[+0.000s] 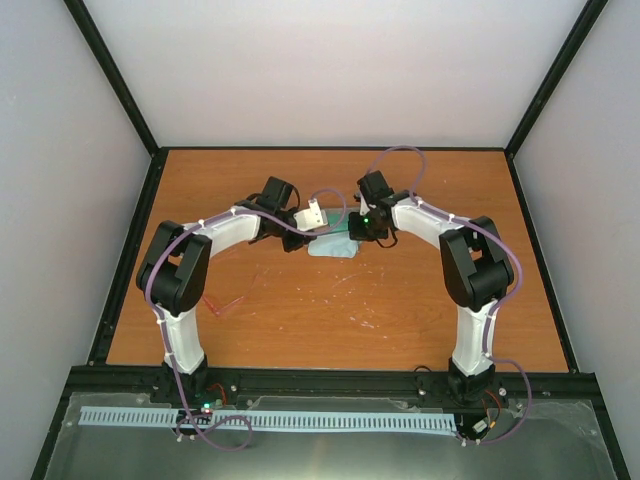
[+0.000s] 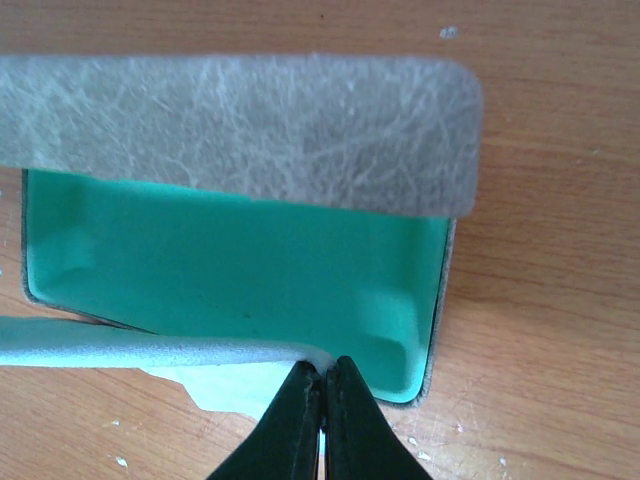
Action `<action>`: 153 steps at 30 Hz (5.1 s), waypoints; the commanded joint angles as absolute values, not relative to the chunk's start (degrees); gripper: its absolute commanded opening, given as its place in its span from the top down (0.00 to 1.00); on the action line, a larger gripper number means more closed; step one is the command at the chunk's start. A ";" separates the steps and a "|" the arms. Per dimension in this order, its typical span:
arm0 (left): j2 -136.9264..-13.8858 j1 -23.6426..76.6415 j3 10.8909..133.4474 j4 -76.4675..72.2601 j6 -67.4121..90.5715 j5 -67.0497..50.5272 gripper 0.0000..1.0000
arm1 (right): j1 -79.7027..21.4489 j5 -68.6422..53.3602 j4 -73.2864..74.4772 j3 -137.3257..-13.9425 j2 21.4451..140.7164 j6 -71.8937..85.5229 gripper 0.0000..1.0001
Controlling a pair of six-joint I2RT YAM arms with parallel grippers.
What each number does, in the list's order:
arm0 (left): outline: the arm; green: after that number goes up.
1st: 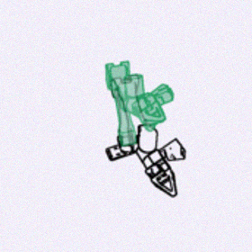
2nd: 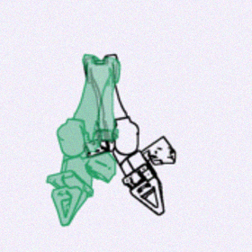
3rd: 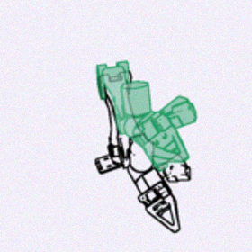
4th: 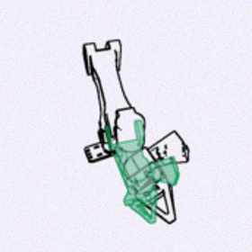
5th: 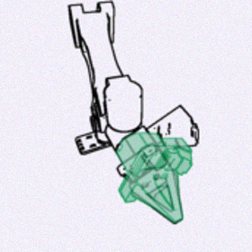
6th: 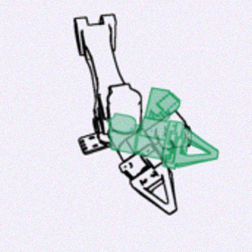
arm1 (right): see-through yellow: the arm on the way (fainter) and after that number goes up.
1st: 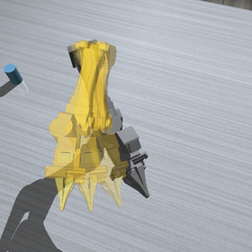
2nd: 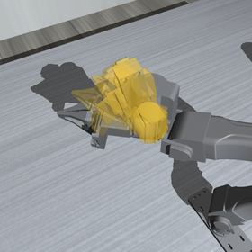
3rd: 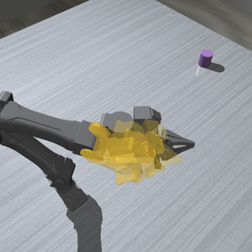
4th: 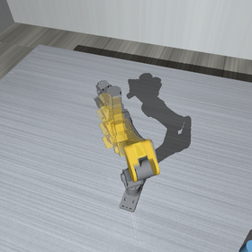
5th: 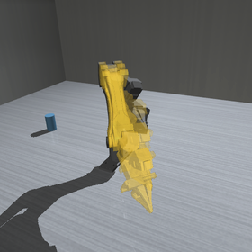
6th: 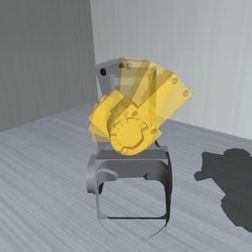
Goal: Organize the sunglasses
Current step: Place the glasses cleaning cloth in the sunglasses case.
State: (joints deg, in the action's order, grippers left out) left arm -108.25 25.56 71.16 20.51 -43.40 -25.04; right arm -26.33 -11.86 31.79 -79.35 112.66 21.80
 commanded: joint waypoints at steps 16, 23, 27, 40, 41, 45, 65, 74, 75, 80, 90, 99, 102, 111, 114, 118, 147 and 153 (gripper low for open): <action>-109.15 24.04 75.20 18.73 -43.78 -24.24 0.99 | -25.41 -10.09 30.95 -83.06 114.70 20.90 0.97; -110.45 23.73 75.65 18.72 -44.04 -24.31 0.99 | -25.14 -10.32 30.35 -84.49 115.72 20.95 0.97; -110.89 23.58 75.88 18.63 -43.93 -24.53 0.99 | -24.92 -10.46 30.03 -85.42 116.17 20.85 0.97; -112.08 22.68 76.48 17.16 -43.52 -24.23 0.99 | -24.72 -10.99 32.08 -88.37 119.77 20.13 0.97; -112.21 22.68 76.59 16.83 -43.58 -24.12 0.99 | -24.66 -10.91 32.05 -88.36 119.87 20.16 0.97; -112.73 22.50 77.21 16.48 -43.53 -23.65 0.99 | -24.68 -10.60 31.84 -88.60 120.12 20.23 0.97; -115.02 22.50 77.46 15.04 -43.72 -23.80 0.99 | -24.69 -9.56 31.53 -88.54 121.64 20.73 0.97; -115.56 22.45 78.32 14.19 -43.67 -23.47 0.99 | -24.70 -8.47 29.62 -87.70 120.53 21.19 0.97; -115.62 22.49 78.31 14.12 -43.67 -23.39 0.99 | -24.68 -8.36 29.20 -87.51 120.30 21.29 0.97; -115.60 22.50 78.23 13.58 -43.37 -23.12 0.99 | -24.68 -8.21 28.18 -86.91 119.61 21.48 0.97; -115.07 22.50 77.70 12.42 -42.58 -22.73 0.99 | -24.70 -8.42 25.53 -84.43 117.71 22.24 0.97; -115.03 22.50 76.75 12.72 -42.67 -22.88 0.98 | -24.69 -8.78 24.29 -82.74 117.34 22.42 0.97; -115.04 22.50 76.24 13.27 -42.70 -23.02 0.92 | -24.70 -8.95 24.44 -82.79 117.55 22.50 0.95; -114.16 22.50 75.22 13.95 -42.23 -22.79 0.68 | -24.78 -8.72 24.67 -83.07 117.15 22.98 0.81; -113.62 22.49 75.15 14.07 -41.79 -23.06 0.65 | -24.72 -8.13 24.81 -83.11 116.29 22.94 0.78; -112.22 22.50 74.70 14.26 -40.91 -23.67 0.65 | -24.70 -7.33 25.71 -82.76 114.34 22.93 0.77; -81.75 -10.10 55.39 38.61 -61.41 -25.10 0.75 | -26.28 -13.40 41.38 -65.11 87.51 24.57 0.56; -81.07 -20.24 51.14 45.21 -79.86 -20.81 0.64 | -30.03 -15.16 43.12 -70.12 93.71 22.89 0.55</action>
